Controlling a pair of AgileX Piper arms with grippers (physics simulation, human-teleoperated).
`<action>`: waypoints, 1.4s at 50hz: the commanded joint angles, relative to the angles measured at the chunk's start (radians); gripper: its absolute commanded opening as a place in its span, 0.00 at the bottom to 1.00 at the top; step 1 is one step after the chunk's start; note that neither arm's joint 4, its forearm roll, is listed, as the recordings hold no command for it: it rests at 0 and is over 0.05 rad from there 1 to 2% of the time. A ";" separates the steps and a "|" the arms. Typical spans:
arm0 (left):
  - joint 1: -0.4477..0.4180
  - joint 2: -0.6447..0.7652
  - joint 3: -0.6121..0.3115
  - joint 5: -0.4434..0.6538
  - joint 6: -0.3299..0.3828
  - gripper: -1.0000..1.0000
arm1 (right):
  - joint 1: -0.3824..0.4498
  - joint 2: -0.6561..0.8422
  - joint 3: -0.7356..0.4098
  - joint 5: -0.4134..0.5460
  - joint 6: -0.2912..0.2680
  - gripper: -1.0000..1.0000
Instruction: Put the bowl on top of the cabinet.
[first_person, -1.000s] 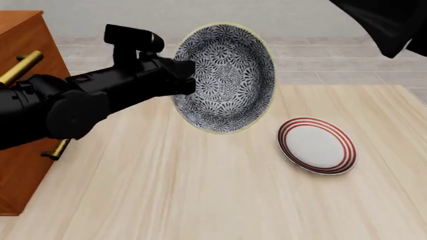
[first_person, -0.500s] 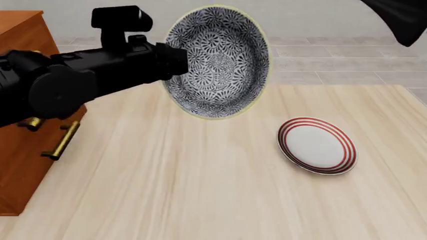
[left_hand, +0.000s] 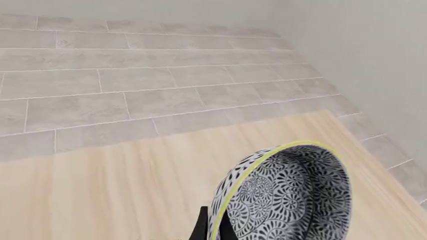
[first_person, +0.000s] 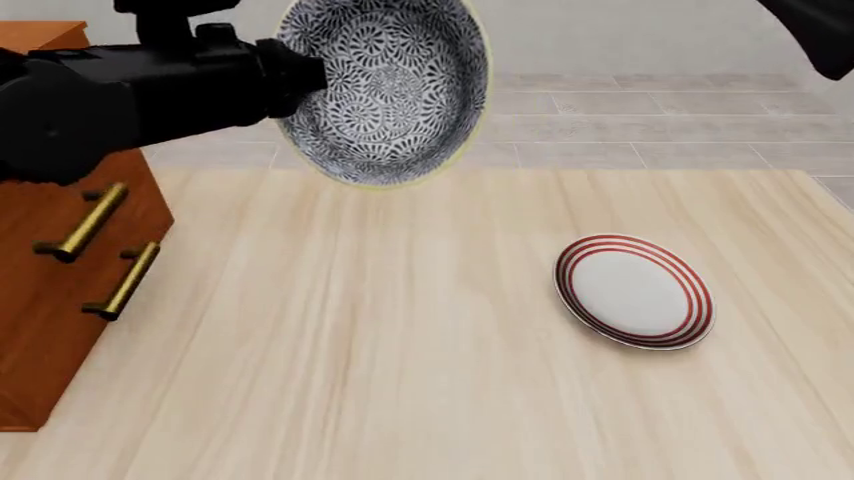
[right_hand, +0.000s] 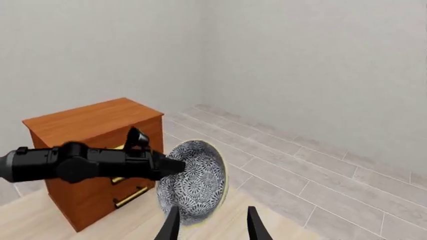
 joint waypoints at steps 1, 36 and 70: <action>0.064 0.009 -0.053 0.064 -0.042 0.00 | -0.002 -0.004 -0.008 0.008 0.004 1.00; 0.146 0.039 -0.230 0.259 -0.012 0.00 | -0.009 -0.008 -0.014 0.013 0.007 1.00; 0.211 0.002 -0.278 0.324 -0.126 0.00 | 0.002 -0.010 -0.015 0.015 0.013 1.00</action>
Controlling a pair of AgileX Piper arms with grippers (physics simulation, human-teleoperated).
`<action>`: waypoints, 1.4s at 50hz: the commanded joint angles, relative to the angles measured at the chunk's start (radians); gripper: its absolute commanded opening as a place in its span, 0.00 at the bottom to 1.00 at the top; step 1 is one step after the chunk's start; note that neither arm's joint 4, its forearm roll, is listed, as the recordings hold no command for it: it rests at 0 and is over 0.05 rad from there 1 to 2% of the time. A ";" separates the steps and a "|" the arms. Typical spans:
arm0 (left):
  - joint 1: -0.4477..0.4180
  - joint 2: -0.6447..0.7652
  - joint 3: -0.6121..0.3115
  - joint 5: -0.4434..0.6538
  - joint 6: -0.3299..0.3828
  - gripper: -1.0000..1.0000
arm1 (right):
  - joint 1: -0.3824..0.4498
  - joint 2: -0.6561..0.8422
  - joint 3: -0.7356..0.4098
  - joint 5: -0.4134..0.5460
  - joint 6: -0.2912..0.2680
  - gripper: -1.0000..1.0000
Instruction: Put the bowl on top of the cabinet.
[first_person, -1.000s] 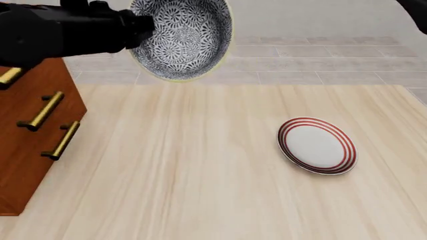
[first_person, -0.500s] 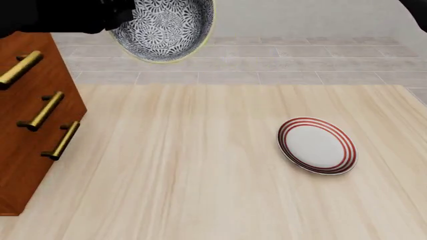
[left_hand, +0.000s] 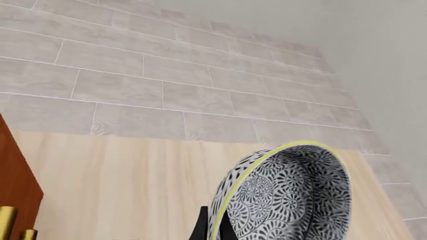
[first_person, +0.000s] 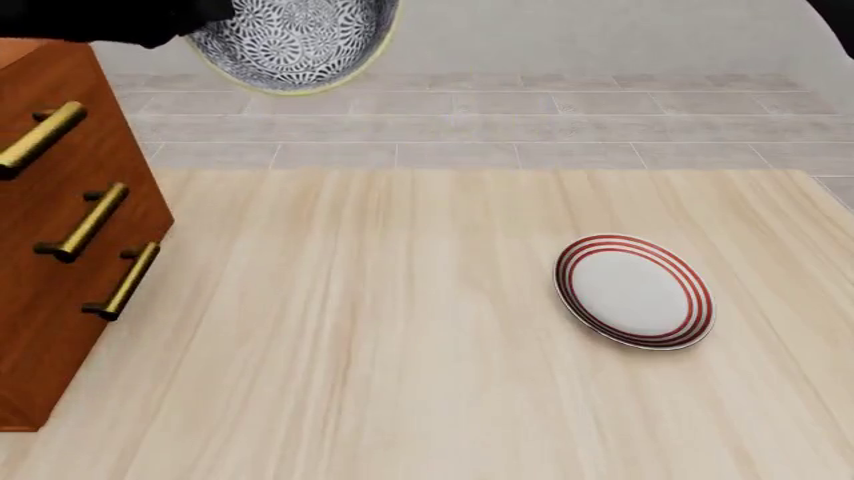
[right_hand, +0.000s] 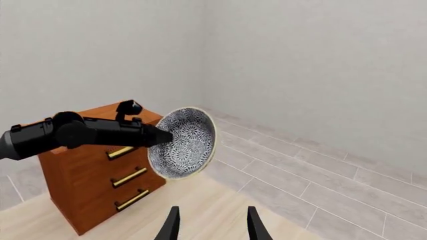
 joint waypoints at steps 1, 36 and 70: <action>0.042 -0.022 -0.013 0.016 -0.031 0.00 | 0.007 0.001 0.000 -0.001 0.002 1.00; 0.273 -0.122 -0.028 0.101 -0.010 0.00 | 0.016 -0.004 -0.003 0.003 0.004 1.00; 0.444 -0.166 -0.068 0.193 0.057 0.00 | 0.013 -0.007 -0.003 0.006 -0.001 1.00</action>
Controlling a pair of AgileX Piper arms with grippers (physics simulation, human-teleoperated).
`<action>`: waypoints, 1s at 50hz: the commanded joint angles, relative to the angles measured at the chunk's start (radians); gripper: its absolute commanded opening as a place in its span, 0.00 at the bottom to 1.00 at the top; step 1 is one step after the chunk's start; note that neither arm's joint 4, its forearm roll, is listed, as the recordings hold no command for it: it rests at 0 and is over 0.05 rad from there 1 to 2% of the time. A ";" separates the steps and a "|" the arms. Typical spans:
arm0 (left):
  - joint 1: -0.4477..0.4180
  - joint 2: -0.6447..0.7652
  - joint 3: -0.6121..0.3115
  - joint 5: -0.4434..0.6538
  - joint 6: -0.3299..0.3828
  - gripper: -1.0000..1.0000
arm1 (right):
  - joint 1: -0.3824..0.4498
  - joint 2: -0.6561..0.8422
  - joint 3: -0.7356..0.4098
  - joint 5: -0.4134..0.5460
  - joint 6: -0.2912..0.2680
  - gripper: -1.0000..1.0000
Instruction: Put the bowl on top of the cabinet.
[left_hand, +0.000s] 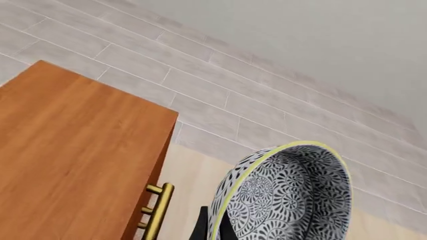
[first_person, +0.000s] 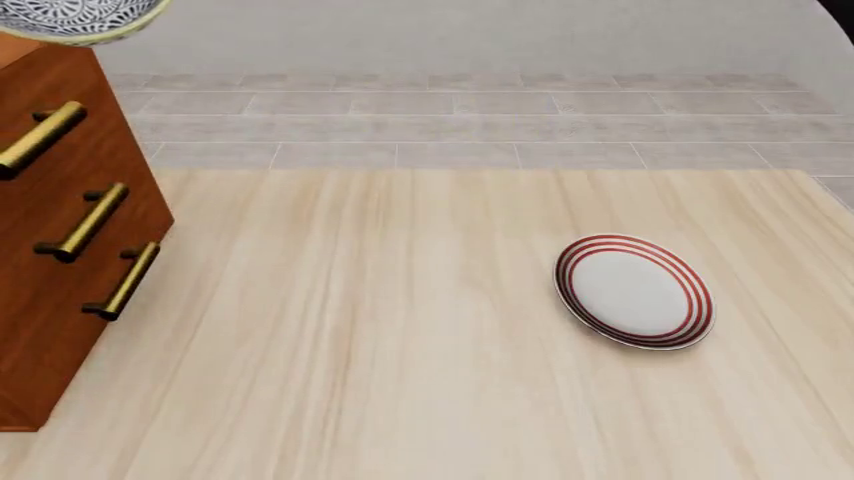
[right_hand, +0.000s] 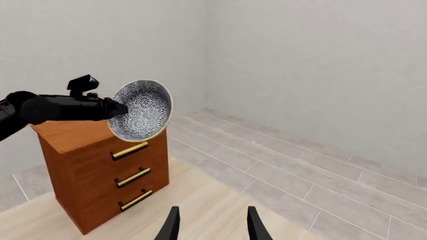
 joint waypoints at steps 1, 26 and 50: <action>0.050 -0.020 -0.008 0.019 0.009 0.00 | -0.001 -0.001 -0.001 0.003 0.000 1.00; 0.155 -0.064 0.010 0.031 0.013 0.00 | -0.002 0.004 0.003 -0.006 -0.002 1.00; 0.247 -0.065 0.040 0.017 0.018 0.00 | -0.004 0.006 0.003 -0.003 -0.004 1.00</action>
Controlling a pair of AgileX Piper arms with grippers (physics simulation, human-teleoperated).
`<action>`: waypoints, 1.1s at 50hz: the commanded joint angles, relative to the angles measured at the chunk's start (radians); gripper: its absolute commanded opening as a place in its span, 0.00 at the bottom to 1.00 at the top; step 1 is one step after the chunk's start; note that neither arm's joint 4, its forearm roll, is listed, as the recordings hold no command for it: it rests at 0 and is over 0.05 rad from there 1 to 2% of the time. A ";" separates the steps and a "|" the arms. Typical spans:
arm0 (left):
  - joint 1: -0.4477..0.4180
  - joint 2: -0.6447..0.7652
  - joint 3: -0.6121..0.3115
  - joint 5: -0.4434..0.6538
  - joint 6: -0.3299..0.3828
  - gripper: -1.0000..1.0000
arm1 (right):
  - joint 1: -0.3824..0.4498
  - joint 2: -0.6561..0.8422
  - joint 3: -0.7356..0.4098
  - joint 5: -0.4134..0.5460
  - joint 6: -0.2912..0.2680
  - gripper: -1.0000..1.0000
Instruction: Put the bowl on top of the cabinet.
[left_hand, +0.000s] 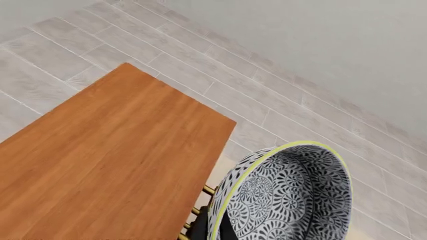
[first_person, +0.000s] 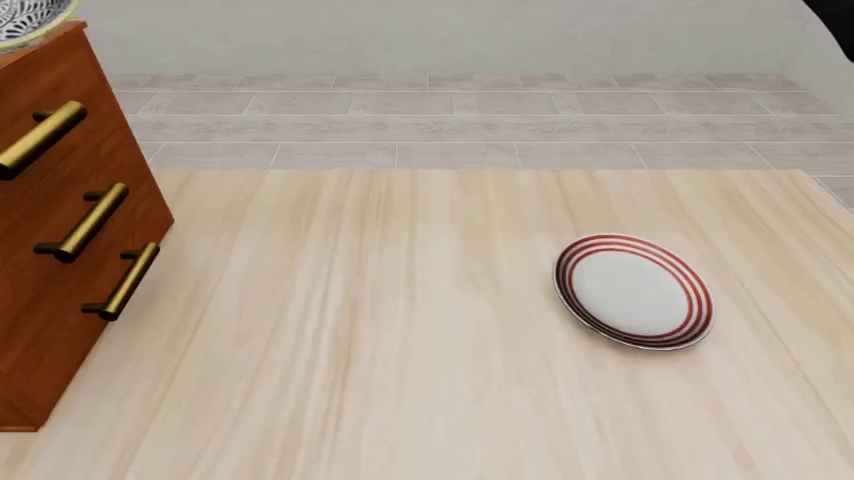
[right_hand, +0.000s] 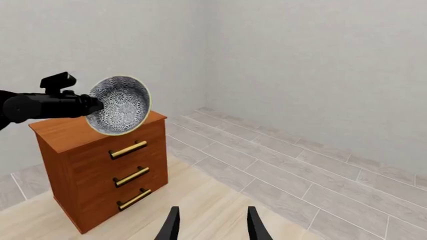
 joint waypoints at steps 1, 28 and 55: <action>0.047 -0.007 -0.001 -0.003 0.004 0.00 | -0.001 0.003 0.000 0.001 -0.001 1.00; 0.140 0.020 0.016 -0.037 0.022 0.00 | -0.005 0.020 0.018 -0.017 -0.008 1.00; 0.214 0.013 0.052 -0.055 0.008 0.00 | -0.004 0.020 0.016 -0.016 -0.008 1.00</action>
